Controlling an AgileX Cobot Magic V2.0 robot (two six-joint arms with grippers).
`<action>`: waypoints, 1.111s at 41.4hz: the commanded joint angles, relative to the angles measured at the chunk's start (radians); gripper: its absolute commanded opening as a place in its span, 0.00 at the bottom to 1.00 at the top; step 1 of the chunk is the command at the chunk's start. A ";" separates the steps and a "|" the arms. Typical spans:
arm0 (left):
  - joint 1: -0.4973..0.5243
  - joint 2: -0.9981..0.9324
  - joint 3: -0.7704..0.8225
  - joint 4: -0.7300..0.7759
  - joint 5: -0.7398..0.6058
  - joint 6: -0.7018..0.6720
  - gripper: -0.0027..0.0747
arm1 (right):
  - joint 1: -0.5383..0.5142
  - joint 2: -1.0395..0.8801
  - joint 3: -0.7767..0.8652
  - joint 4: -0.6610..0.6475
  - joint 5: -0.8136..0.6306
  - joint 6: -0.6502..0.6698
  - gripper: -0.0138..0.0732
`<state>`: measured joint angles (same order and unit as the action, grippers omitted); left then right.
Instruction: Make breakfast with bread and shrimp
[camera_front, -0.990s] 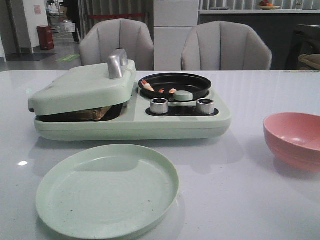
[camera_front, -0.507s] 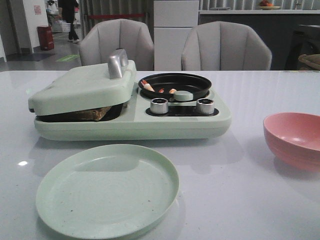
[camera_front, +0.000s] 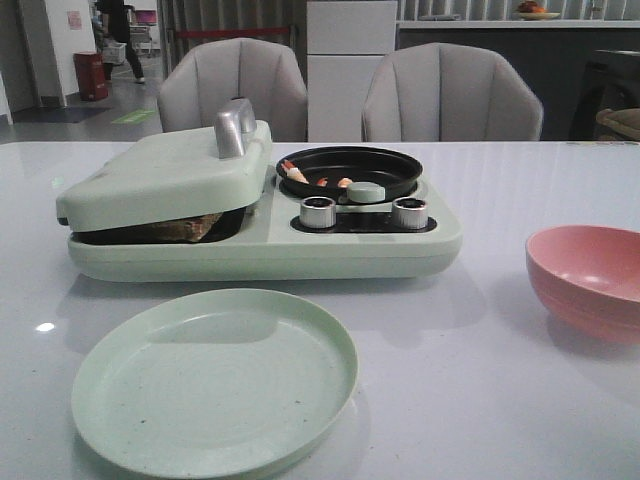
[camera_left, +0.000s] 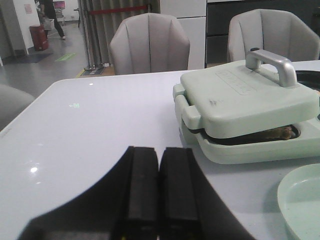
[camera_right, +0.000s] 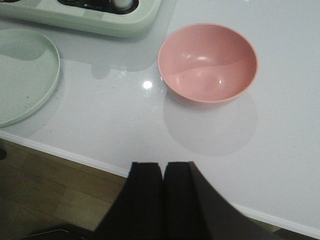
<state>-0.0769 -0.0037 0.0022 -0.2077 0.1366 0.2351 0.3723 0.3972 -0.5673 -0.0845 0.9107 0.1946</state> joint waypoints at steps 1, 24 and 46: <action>-0.035 -0.018 0.029 0.103 -0.100 -0.130 0.17 | -0.001 0.009 -0.028 -0.016 -0.062 -0.005 0.21; -0.063 -0.017 0.029 0.224 -0.231 -0.308 0.17 | -0.001 0.009 -0.028 -0.016 -0.064 -0.005 0.21; -0.063 -0.017 0.029 0.224 -0.231 -0.308 0.17 | -0.001 0.009 -0.028 -0.016 -0.064 -0.005 0.21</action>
<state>-0.1319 -0.0037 0.0022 0.0160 0.0000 -0.0630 0.3723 0.3972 -0.5673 -0.0845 0.9107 0.1946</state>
